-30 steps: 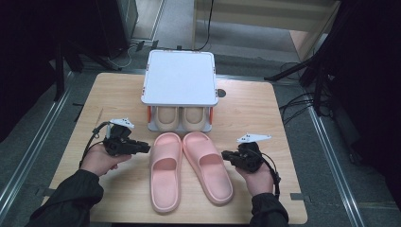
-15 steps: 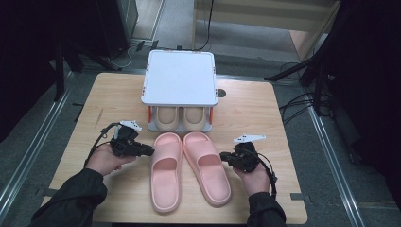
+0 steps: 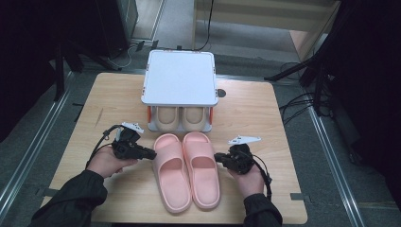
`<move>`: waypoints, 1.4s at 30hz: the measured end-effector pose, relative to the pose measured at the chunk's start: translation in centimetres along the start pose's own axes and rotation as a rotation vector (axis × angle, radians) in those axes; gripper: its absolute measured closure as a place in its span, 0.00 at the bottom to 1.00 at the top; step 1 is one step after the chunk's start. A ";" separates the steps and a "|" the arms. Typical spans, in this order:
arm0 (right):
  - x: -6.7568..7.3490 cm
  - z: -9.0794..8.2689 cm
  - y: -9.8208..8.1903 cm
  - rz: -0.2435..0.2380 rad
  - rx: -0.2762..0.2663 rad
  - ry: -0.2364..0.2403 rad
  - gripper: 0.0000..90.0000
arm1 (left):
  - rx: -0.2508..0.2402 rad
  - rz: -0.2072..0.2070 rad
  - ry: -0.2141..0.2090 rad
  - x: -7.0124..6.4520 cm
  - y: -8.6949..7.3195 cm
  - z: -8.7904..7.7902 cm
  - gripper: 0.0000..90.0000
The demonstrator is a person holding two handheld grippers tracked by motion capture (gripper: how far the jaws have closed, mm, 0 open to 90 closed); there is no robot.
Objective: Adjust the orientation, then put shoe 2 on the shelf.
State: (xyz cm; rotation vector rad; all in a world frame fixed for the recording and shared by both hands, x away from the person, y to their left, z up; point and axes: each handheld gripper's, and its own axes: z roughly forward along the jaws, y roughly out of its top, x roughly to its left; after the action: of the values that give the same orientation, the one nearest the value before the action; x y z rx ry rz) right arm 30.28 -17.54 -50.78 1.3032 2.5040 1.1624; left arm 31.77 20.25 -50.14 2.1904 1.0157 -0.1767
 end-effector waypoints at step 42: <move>7.2 -1.8 -0.6 -0.007 -0.135 0.109 0.65 | -0.089 -0.032 0.051 0.3 0.0 -2.4 0.57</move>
State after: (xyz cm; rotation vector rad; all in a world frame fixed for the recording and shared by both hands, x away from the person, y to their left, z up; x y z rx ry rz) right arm 24.59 -13.52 -48.11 1.2285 2.4501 1.4098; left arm 31.58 22.01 -48.51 2.1086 1.0676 -0.0886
